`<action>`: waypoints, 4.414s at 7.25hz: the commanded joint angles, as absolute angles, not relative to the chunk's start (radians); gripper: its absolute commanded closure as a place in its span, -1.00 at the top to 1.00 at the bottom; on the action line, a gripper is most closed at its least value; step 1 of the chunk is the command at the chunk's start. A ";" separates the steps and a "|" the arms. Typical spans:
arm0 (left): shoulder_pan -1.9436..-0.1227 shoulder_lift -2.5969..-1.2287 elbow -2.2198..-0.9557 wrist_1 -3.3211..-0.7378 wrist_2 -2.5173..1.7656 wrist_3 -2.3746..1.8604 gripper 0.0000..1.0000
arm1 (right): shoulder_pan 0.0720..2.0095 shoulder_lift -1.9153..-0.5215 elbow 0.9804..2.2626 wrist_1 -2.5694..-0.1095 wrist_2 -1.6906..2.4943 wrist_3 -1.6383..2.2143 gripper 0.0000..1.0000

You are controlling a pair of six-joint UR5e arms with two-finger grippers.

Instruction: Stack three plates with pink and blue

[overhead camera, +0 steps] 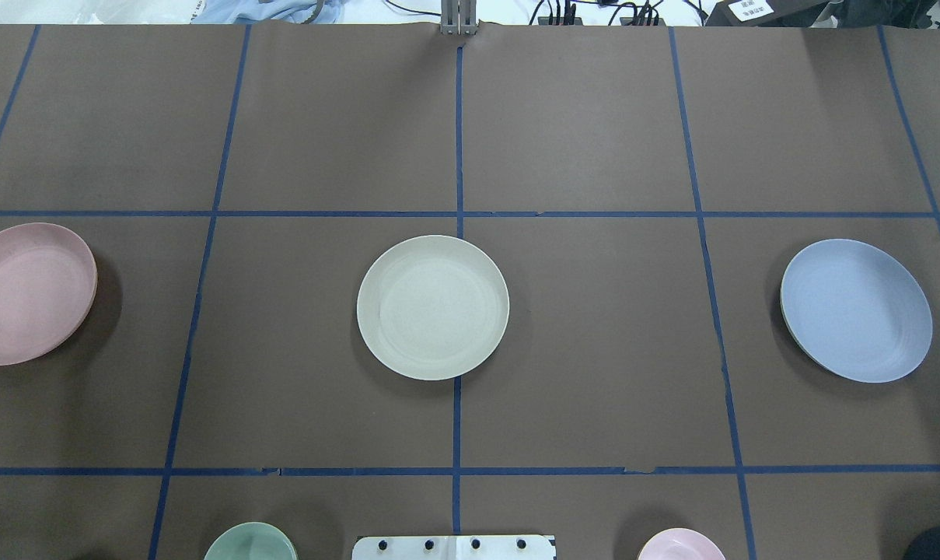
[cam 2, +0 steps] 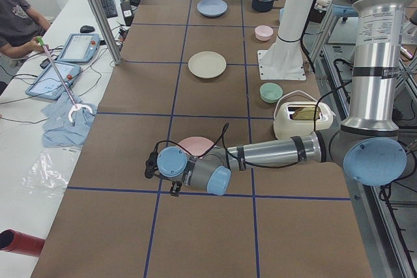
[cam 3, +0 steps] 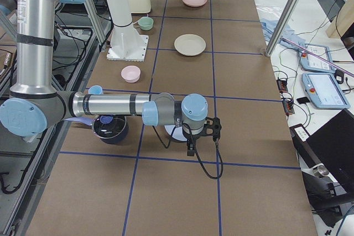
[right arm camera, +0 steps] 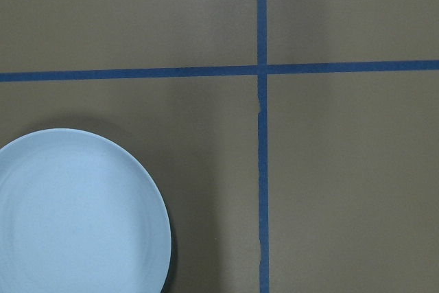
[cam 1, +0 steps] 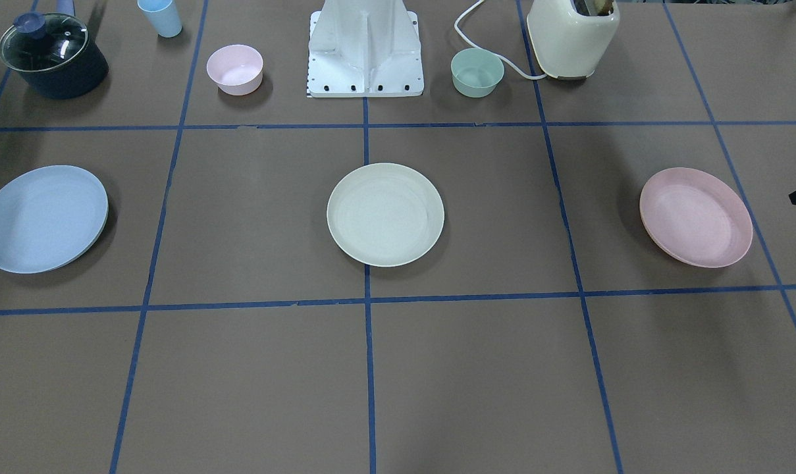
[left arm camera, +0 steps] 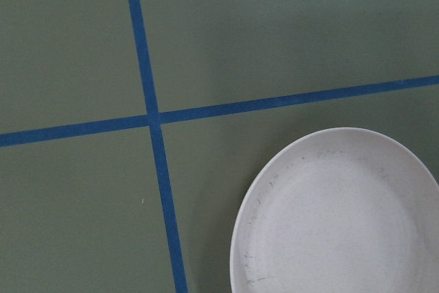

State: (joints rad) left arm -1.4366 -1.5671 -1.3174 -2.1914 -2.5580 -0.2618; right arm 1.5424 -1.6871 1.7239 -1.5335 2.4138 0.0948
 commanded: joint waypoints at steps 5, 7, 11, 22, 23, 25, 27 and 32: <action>-1.210 -1.560 -1.295 -2.318 -2.418 -0.528 0.99 | 1.517 -1.678 1.721 -1.513 2.411 0.103 1.00; -1.209 -1.559 -1.287 -2.319 -2.385 -0.522 0.68 | 1.481 -1.686 1.721 -1.419 2.405 0.103 1.00; -1.192 -1.552 -1.284 -2.318 -2.381 -0.505 -0.43 | 1.436 -1.686 1.723 -1.411 2.414 0.104 1.00; -1.313 -1.545 -1.373 -2.298 -2.650 -0.517 -1.00 | 1.266 -1.603 1.718 -1.313 2.303 0.262 1.00; -1.313 -1.563 -1.396 -2.299 -2.661 -0.590 -1.00 | 1.235 -1.597 1.709 -1.312 2.292 0.284 1.00; -1.312 -1.566 -1.524 -2.301 -2.661 -0.803 -1.00 | 1.207 -1.601 1.675 -1.239 2.264 0.296 1.00; -1.302 -1.571 -1.578 -2.303 -2.661 -0.896 -1.00 | 1.192 -1.632 1.516 -0.902 2.257 0.441 1.00; -1.289 -1.582 -1.578 -2.306 -2.660 -0.907 -1.00 | 1.137 -1.663 1.436 -0.805 2.272 0.466 -0.26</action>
State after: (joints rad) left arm -1.2893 -1.5809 -1.5793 -2.3055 -2.6599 -0.9068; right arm 1.1418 -1.6584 1.4366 -0.8088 2.2627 0.4648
